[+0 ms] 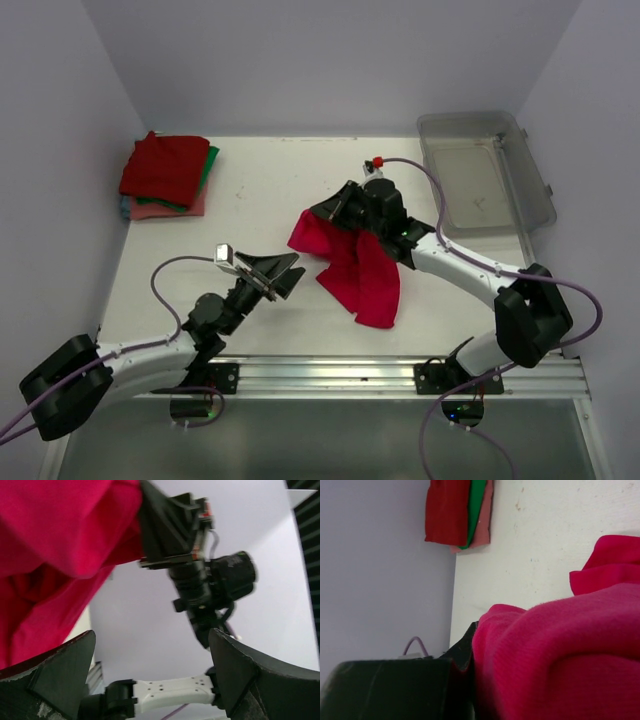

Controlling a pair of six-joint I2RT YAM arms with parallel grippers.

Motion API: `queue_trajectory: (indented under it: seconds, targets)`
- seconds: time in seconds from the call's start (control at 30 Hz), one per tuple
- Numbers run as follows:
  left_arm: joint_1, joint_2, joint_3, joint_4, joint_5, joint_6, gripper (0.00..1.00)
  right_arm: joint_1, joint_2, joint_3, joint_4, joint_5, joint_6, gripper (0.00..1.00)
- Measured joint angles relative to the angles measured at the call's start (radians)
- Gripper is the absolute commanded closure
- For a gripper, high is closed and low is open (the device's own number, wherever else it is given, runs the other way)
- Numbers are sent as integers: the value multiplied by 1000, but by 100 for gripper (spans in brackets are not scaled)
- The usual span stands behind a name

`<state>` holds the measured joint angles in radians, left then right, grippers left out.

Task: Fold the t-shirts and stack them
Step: Flatten the tshirt out

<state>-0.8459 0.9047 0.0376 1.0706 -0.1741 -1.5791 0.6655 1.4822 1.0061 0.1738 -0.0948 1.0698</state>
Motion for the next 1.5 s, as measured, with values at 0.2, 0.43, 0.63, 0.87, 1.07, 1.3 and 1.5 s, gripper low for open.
queue_trajectory:
  seconds: [0.2,0.43,0.63,0.87,1.07,1.3,1.5]
  targets:
    - [-43,253,0,18,-77,12,5,-1,3,-34,106,-12,78,100]
    - [-45,411,0,119,-147,65,5,-4,3,-47,156,-33,131,100]
    - [-45,417,27,147,-187,112,5,-4,-13,-115,184,-33,164,100]
    - [-45,522,94,208,-196,130,8,-5,-14,-172,247,-57,217,100]
    - [-28,608,109,208,-191,133,11,-5,-14,-199,298,-82,257,100]
    - [2,633,121,208,-189,151,12,0,-23,-235,332,-91,292,100]
    - [19,644,143,215,-169,163,16,8,-40,-272,361,-107,313,100]
